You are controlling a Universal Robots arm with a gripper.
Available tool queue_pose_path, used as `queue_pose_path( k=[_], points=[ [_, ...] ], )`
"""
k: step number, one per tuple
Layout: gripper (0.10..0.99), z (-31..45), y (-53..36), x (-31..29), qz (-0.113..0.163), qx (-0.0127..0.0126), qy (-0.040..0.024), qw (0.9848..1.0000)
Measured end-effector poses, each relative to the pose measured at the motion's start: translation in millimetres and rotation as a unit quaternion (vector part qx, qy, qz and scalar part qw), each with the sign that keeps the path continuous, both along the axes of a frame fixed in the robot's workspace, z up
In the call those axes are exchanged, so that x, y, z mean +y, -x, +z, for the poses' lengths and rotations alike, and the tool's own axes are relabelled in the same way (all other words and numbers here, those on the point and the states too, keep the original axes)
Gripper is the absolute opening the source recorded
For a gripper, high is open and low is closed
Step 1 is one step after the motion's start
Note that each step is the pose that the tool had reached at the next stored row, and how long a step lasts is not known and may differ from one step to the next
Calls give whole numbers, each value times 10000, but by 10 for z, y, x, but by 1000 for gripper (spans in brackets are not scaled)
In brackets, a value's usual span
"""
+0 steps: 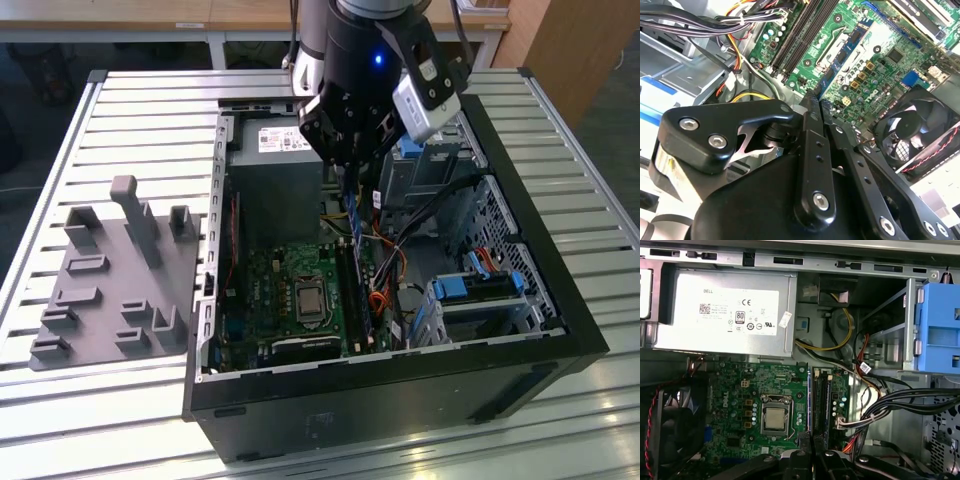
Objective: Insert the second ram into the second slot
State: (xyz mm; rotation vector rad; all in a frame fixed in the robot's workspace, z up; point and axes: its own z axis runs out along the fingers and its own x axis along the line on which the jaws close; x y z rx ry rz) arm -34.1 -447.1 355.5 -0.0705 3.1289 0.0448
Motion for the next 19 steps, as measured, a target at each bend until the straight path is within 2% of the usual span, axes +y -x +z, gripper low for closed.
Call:
queue_pose_path(
  k=[19],
  points=[
    [133,-49,0,0,0,0,0,10000]
  ],
)
